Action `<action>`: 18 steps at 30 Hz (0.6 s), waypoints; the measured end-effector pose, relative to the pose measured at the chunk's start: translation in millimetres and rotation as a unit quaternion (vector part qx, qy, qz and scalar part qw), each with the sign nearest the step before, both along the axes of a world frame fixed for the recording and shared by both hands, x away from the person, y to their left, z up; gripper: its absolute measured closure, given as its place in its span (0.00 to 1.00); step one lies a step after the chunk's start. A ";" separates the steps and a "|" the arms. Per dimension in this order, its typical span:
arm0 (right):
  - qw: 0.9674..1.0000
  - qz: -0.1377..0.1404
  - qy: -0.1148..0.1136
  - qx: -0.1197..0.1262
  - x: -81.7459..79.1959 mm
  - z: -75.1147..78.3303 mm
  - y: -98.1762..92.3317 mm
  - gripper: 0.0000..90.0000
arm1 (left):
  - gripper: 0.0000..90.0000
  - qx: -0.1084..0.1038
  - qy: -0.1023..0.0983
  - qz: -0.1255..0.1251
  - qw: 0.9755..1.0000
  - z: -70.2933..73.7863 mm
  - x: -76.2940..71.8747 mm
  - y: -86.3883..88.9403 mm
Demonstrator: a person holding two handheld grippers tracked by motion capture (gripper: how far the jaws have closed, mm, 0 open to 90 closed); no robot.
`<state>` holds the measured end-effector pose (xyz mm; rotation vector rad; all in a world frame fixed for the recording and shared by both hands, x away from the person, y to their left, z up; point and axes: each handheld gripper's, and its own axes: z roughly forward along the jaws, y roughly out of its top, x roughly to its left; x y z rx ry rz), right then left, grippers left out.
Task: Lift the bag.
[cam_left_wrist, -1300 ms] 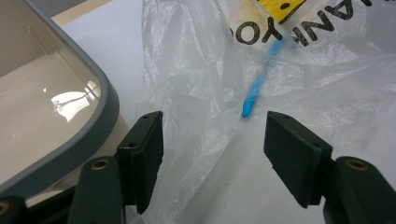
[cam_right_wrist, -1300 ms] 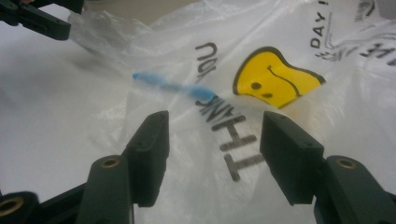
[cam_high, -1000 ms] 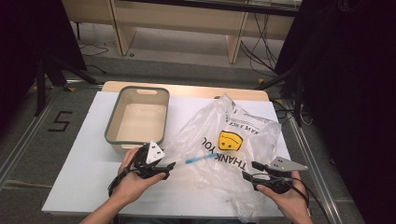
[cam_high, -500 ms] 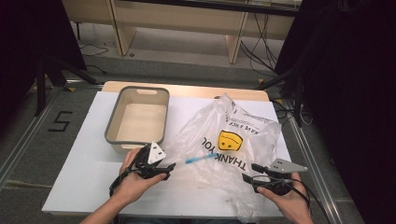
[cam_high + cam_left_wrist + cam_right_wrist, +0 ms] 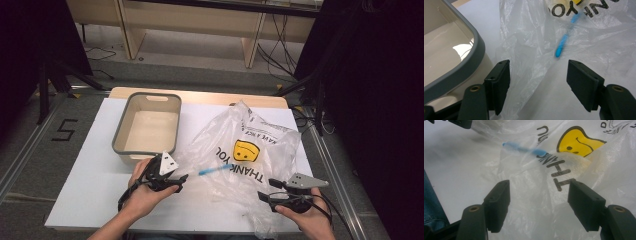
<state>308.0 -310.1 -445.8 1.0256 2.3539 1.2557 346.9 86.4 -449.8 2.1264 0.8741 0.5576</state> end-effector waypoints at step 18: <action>0.992 0.093 0.067 -0.062 -12.8 -20.9 11.7 0.28 | 0.32 0.041 0.021 0.031 0.998 -25.4 13.1 -2.6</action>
